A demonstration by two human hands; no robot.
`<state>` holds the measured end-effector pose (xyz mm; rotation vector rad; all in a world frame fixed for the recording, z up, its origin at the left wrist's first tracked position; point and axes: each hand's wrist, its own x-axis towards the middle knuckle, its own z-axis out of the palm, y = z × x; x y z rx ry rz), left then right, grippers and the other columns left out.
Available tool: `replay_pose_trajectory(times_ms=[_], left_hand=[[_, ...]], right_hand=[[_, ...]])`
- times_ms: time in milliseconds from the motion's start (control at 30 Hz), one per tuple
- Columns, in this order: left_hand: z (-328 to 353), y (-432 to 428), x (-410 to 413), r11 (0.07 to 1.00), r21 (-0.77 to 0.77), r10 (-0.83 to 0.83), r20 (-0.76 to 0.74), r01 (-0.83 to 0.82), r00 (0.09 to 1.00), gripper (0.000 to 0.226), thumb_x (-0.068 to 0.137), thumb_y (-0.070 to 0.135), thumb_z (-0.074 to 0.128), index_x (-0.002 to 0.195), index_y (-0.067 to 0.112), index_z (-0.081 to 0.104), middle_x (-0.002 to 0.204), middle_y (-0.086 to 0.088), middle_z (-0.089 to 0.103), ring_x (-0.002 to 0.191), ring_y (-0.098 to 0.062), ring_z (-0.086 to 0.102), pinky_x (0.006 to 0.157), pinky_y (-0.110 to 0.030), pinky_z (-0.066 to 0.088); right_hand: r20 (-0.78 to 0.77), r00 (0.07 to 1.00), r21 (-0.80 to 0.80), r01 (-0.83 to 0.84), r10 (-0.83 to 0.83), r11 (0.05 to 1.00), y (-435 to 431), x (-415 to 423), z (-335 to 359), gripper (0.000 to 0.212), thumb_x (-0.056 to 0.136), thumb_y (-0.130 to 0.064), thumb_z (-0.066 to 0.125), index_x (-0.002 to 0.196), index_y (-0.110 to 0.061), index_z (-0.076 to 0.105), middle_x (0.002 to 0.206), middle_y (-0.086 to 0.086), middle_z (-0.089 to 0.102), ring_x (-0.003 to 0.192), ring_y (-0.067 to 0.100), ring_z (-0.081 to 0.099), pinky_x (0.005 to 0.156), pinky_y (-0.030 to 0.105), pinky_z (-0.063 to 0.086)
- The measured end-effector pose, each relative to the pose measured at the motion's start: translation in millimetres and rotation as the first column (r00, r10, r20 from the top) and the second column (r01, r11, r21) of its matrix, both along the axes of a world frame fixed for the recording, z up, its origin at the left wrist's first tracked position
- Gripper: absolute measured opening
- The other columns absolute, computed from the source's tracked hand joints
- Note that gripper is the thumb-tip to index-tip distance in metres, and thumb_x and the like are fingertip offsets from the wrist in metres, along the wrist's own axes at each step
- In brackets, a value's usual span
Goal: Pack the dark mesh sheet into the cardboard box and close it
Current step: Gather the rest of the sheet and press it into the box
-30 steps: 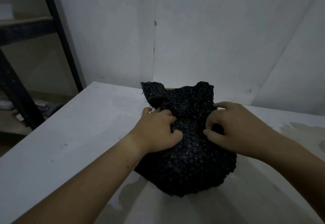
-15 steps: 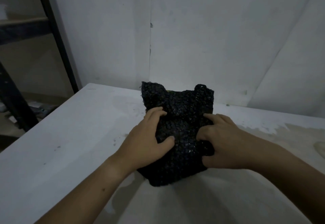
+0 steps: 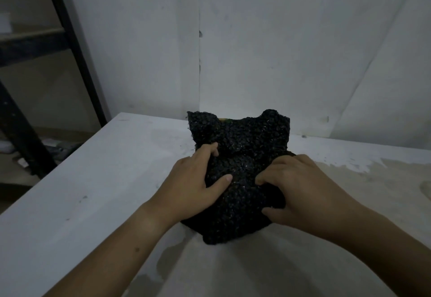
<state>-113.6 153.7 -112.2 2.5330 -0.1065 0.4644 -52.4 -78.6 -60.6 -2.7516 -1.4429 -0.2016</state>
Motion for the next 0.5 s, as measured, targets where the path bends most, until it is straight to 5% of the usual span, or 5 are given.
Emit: replay_pose_trajectory(times_ms=[167, 233, 300, 400, 500], left_hand=[[7, -12, 3, 0.995, -0.073, 0.07, 0.002, -0.07, 0.998, 0.032, 0.09, 0.049, 0.06, 0.103, 0.031, 0.037, 0.123, 0.0, 0.062, 0.057, -0.009, 0.056, 0.065, -0.031, 0.048], [10, -15, 3, 0.996, -0.036, 0.087, 0.01, -0.087, 0.996, 0.028, 0.092, 0.045, 0.06, 0.101, 0.027, 0.041, 0.124, 0.0, 0.06, 0.078, -0.008, 0.063, 0.08, -0.036, 0.05], [15, -18, -2, 0.992, 0.086, 0.083, 0.099, -0.091, 0.992, 0.023, 0.095, 0.043, 0.057, 0.102, 0.023, 0.046, 0.13, 0.003, 0.055, 0.125, -0.019, 0.054, 0.1, -0.038, 0.042], [22, -22, -16, 0.97, 0.237, 0.007, 0.213, -0.059, 0.977, 0.023, 0.091, 0.044, 0.057, 0.098, 0.023, 0.055, 0.114, 0.008, 0.052, 0.116, -0.017, 0.05, 0.107, -0.044, 0.035], [11, -21, -28, 0.923, 0.384, 0.008, 0.068, -0.034, 0.998, 0.033, 0.091, 0.054, 0.049, 0.107, 0.029, 0.064, 0.115, 0.013, 0.052, 0.123, -0.014, 0.046, 0.12, -0.049, 0.018]], right_hand=[[0.001, 0.999, -0.104, 0.042, -0.043, 0.994, 9, 3, -4, 0.055, 0.07, -0.058, 0.066, 0.12, -0.038, 0.057, 0.112, -0.02, 0.06, 0.118, 0.012, 0.04, 0.093, 0.032, 0.024], [0.026, 0.999, -0.09, 0.043, -0.041, 0.995, 14, 4, -5, 0.043, 0.074, -0.052, 0.067, 0.113, -0.036, 0.059, 0.107, -0.016, 0.063, 0.116, 0.014, 0.042, 0.092, 0.033, 0.025], [0.029, 0.999, -0.058, 0.035, -0.034, 0.998, 17, 5, -5, 0.033, 0.079, -0.046, 0.067, 0.109, -0.034, 0.06, 0.105, -0.014, 0.063, 0.115, 0.014, 0.043, 0.091, 0.032, 0.025], [-0.037, 0.999, 0.014, 0.007, -0.006, 1.0, 10, 7, 0, 0.03, 0.082, -0.049, 0.063, 0.108, -0.036, 0.061, 0.098, -0.018, 0.057, 0.113, 0.011, 0.046, 0.086, 0.027, 0.028], [-0.139, 0.99, 0.117, 0.002, 0.014, 0.993, -5, 7, 9, 0.041, 0.076, -0.054, 0.067, 0.112, -0.037, 0.06, 0.106, -0.018, 0.058, 0.112, 0.005, 0.048, 0.092, 0.024, 0.041]])
